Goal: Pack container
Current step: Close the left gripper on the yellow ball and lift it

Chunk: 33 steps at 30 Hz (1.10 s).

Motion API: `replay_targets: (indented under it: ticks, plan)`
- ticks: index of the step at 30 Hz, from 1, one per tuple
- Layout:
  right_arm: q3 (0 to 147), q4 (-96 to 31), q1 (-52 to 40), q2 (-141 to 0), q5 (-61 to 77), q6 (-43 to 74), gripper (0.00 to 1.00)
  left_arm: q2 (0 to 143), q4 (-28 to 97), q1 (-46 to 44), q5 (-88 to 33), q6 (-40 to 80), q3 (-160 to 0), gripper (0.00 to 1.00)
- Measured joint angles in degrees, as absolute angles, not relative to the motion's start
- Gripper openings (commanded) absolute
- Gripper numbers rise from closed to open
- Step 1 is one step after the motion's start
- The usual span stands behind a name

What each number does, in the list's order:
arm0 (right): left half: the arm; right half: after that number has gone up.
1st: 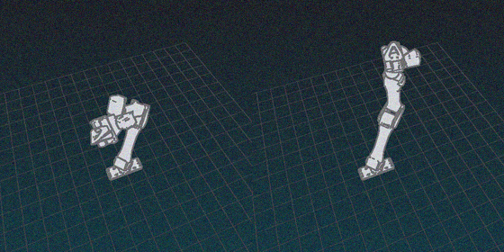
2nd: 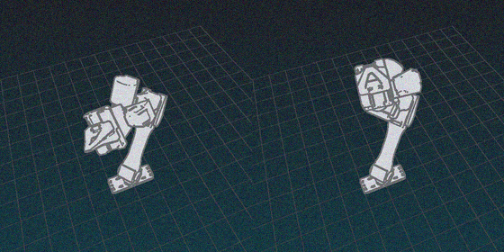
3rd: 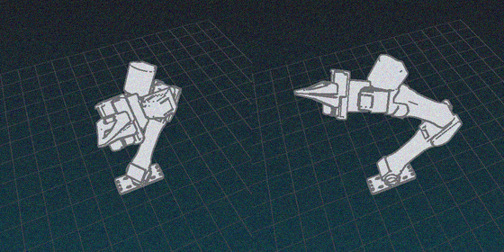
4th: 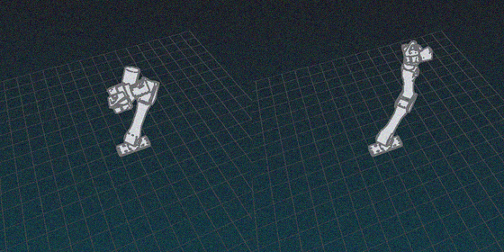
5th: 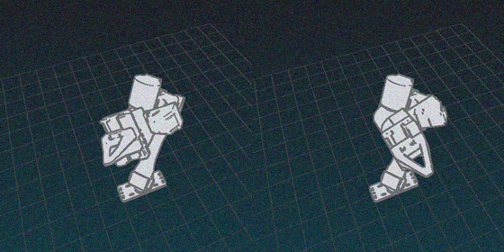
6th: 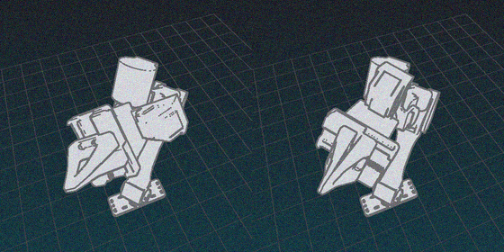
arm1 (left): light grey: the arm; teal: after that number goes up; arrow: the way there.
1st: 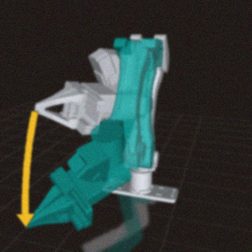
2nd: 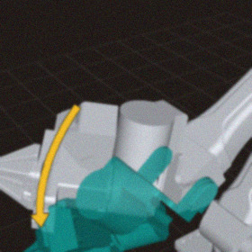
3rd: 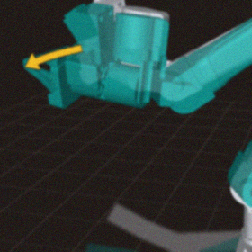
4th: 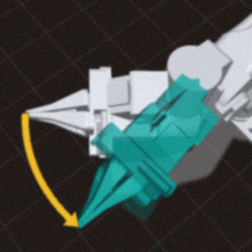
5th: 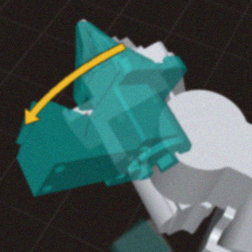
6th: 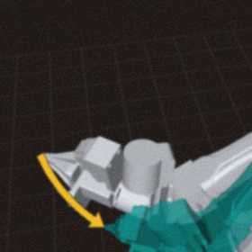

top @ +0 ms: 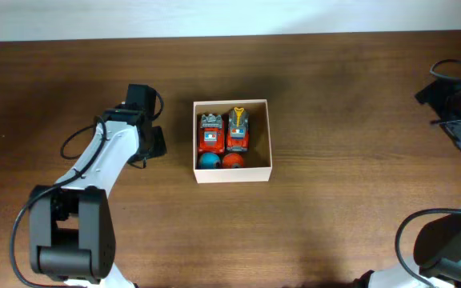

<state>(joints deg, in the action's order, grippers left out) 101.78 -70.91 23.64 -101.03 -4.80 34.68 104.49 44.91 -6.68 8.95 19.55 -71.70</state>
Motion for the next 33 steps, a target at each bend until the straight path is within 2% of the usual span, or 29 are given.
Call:
replay_targets:
  ticks: [11,14,16,19,28,32,33]
  plan:
    - [101.78,-70.91,23.64,-101.03,-4.78,34.72,0.99,104.49,43.57,-6.68,9.43,19.55,-71.7,0.45]
    - [101.78,-70.91,23.64,-101.03,-4.8,34.7,0.99,104.49,42.15,-6.68,9.96,19.7,-71.68,0.61]
    - [101.78,-70.91,23.64,-101.03,-4.78,34.72,0.99,104.49,40.64,-6.68,10.59,19.86,-71.68,0.78]
    - [101.78,-70.94,23.64,-101.03,-4.78,34.7,0.99,104.49,36.36,-6.68,13.63,19.66,-71.57,0.91]
    - [101.78,-70.91,23.64,-101.03,-4.8,34.72,0.99,106.69,27.44,-6.61,16.67,19.53,-71.48,0.92]
    - [101.78,-70.94,23.64,-101.03,-4.8,34.72,0.99,112.29,27.81,-6.61,15.46,19.55,-71.46,0.89]
    - [101.78,-70.91,23.64,-101.03,-4.8,34.68,0.99,113.38,28.12,-6.61,15.2,19.53,-71.46,0.83]
